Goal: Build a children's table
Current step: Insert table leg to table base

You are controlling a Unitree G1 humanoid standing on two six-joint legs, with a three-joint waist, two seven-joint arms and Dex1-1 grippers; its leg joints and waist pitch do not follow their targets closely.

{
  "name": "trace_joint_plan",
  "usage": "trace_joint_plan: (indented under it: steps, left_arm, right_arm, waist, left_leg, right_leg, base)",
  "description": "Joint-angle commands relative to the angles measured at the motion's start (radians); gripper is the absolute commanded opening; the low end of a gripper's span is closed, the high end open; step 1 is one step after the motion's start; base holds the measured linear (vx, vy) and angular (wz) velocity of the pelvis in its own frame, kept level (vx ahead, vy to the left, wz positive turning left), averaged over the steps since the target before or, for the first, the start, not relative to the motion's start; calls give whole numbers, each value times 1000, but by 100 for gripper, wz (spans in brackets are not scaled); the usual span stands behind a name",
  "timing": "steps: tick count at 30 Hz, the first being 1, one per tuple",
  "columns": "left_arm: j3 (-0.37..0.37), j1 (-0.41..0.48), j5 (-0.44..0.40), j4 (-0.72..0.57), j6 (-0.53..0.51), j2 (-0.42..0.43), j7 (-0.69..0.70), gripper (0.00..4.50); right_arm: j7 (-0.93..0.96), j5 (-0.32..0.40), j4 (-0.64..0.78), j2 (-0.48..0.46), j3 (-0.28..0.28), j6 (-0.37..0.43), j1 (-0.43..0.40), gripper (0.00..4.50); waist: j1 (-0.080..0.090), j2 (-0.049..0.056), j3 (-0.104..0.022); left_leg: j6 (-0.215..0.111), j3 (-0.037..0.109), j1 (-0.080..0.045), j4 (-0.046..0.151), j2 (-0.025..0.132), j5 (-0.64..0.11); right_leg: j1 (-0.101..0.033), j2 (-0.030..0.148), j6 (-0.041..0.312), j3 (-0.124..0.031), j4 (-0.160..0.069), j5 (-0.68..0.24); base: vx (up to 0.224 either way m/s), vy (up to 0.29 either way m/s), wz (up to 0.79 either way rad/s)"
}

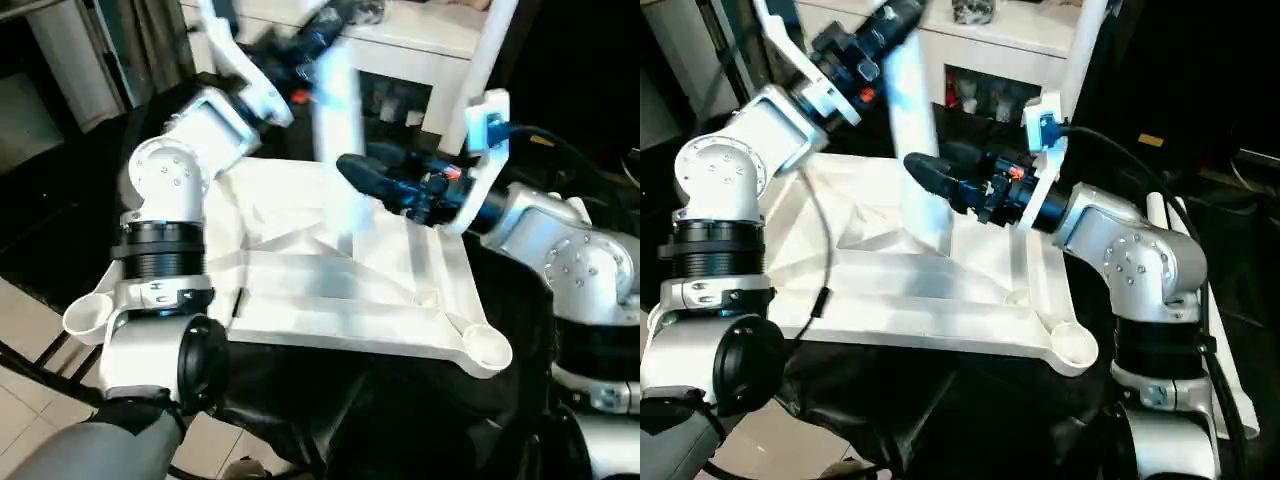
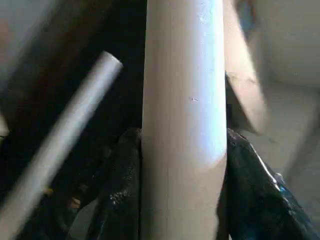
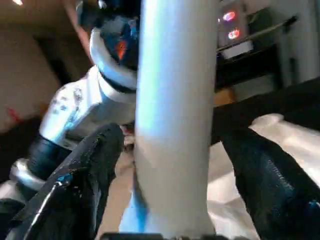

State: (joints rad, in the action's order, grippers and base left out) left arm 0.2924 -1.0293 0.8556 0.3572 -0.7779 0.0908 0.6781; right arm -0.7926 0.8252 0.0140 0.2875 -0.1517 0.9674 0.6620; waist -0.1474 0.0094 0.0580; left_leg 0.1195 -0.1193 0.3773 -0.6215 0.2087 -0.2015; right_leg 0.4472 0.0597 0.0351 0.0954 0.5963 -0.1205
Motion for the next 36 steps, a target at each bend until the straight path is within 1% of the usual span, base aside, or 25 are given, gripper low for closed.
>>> trace_joint_plan:
  steps: [1,2,5,7,11,13,14,15,16,18,19,20,22,23,24,25,27,29,30,31,32,33,34,36]
  left_arm:
    - [-24,-2,16,-18,-29,5,42,180]
    - [-33,2,16,-24,-32,2,52,180]
    - [-42,1,28,-23,-53,-7,57,180]
    - [-46,-1,45,-28,-69,-8,75,180]
    - [-51,-4,58,-29,-85,-8,100,180]
    - [-56,1,70,-43,-102,-8,122,180]
    - [-60,5,73,-51,-104,-8,125,180]
    - [-61,6,73,-53,-104,-8,125,180]
    - [-61,9,74,-56,-104,-8,125,180]
    - [-62,11,76,-59,-110,-7,129,180]
    - [-63,13,77,-63,-113,-7,133,180]
    - [-66,15,75,-66,-114,-6,135,180]
    - [-71,21,74,-73,-116,-5,140,180]
    - [-71,21,74,-73,-116,-5,140,180]
    - [-73,23,73,-76,-117,-5,143,180]
    - [-75,24,72,-78,-116,-4,144,180]
    - [-76,25,71,-79,-115,-4,144,180]
    - [-83,29,65,-84,-113,-1,150,180]
    - [-92,32,52,-90,-107,3,152,180]
    - [-104,37,38,-99,-99,7,154,180]
    - [-105,38,37,-99,-99,7,153,180]
    - [-108,40,32,-102,-96,8,151,180]
    - [-113,42,24,-105,-92,10,148,180]
    - [-128,51,7,-112,-78,16,151,180]
  right_arm:
    - [-25,42,-10,4,-18,36,21,367]
    - [-41,39,-10,10,-3,41,22,367]
    - [-72,-7,-17,26,69,39,32,367]
    - [-76,1,-17,31,80,48,40,367]
    - [-87,22,-24,32,80,62,53,367]
    - [-113,27,-27,42,87,72,54,367]
    - [-121,29,-27,44,89,75,53,349]
    - [-123,30,-28,44,90,76,52,338]
    - [-128,31,-30,43,92,78,52,331]
    - [-132,38,-32,44,98,79,51,318]
    - [-133,41,-31,44,99,81,50,294]
    - [-132,41,-31,43,100,81,49,294]
    - [-133,37,-29,43,104,81,48,273]
    - [-133,37,-29,43,104,81,48,273]
    - [-135,32,-28,44,106,81,47,251]
    - [-134,27,-27,44,108,79,47,251]
    - [-133,23,-26,44,109,78,46,237]
    - [-130,20,-20,46,114,74,43,214]
    - [-132,-4,0,59,133,49,35,208]
    - [-128,-47,28,75,163,9,24,206]
    - [-126,-49,29,76,164,10,24,206]
    - [-115,-56,33,78,170,12,22,234]
    - [-102,-62,34,76,173,15,22,250]
    - [-70,-92,46,81,189,9,20,264]
  waist:
    - [-5,-5,-88]
    - [-5,-8,-89]
    - [-6,-4,-88]
    - [-5,-7,-88]
    - [-9,-8,-89]
    - [-11,-12,-89]
    - [-12,-11,-90]
    - [-14,-13,-89]
    - [-14,-11,-89]
    - [-15,-15,-89]
    - [-17,-14,-89]
    - [-16,-13,-89]
    - [-18,-13,-89]
    - [-18,-13,-88]
    - [-18,-13,-89]
    - [-20,-12,-89]
    - [-21,-12,-90]
    - [-23,-12,-90]
    - [-25,-7,-90]
    - [-24,-9,-90]
    - [-25,-11,-90]
    - [-24,-10,-91]
    - [-23,-10,-90]
    - [-23,-10,-89]
  left_leg:
    - [-53,-30,6,60,-8,-54]
    - [-53,-30,8,60,-8,-53]
    - [-45,-29,9,60,-8,-52]
    - [-40,-30,8,60,-9,-52]
    - [-41,-30,7,61,-7,-45]
    - [-43,-31,9,60,-7,-41]
    - [-44,-31,9,60,-7,-39]
    - [-45,-30,9,61,-5,-37]
    - [-43,-29,10,61,-4,-33]
    - [-44,-30,11,61,-5,-33]
    - [-44,-30,11,60,-5,-32]
    - [-45,-31,11,60,-6,-33]
    - [-42,-31,11,60,-6,-36]
    - [-41,-31,11,61,-6,-37]
    - [-39,-31,11,61,-6,-38]
    - [-37,-31,11,61,-6,-36]
    - [-36,-31,10,61,-6,-37]
    - [-35,-30,10,61,-5,-37]
    - [-33,-29,9,62,-4,-36]
    - [-31,-30,9,62,-3,-35]
    - [-27,-29,11,63,-2,-34]
    - [-26,-28,10,62,-2,-24]
    - [-28,-29,10,62,-3,-28]
    - [-26,-29,11,62,-5,-32]
  right_leg:
    - [-94,58,114,-33,-69,-327]
    - [-96,58,110,-33,-69,-329]
    - [-96,58,93,-32,-72,-347]
    - [-95,57,82,-32,-73,-359]
    - [-92,58,82,-32,-72,-360]
    - [-93,57,84,-32,-70,-350]
    - [-93,58,83,-33,-69,-349]
    - [-93,59,81,-33,-69,-351]
    - [-92,60,82,-33,-68,-347]
    - [-93,59,80,-32,-69,-346]
    - [-93,60,77,-32,-69,-353]
    - [-92,60,76,-32,-70,-357]
    - [-91,59,65,-31,-72,-373]
    - [-91,59,62,-32,-73,-375]
    - [-91,59,57,-31,-73,-381]
    - [-91,60,54,-31,-73,-382]
    - [-90,59,53,-31,-73,-378]
    - [-90,59,50,-31,-73,-380]
    - [-89,59,49,-32,-72,-377]
    - [-89,59,46,-32,-72,-372]
    - [-90,60,44,-32,-71,-367]
    - [-90,60,47,-34,-68,-352]
    - [-89,59,53,-34,-69,-350]
    - [-90,59,50,-33,-71,-361]
  base:
    - [0,0,0]
    - [0,0,0]
    - [0,0,0]
    - [0,0,0]
    - [0,0,0]
    - [0,0,0]
    - [0,0,0]
    - [0,0,0]
    - [0,0,0]
    - [0,0,0]
    - [0,0,0]
    - [0,0,0]
    - [0,0,0]
    - [0,0,0]
    - [0,0,0]
    - [0,0,0]
    - [0,0,0]
    - [0,0,0]
    - [0,0,0]
    - [0,0,0]
    - [0,0,0]
    - [0,0,0]
    - [0,0,0]
    - [0,0,0]
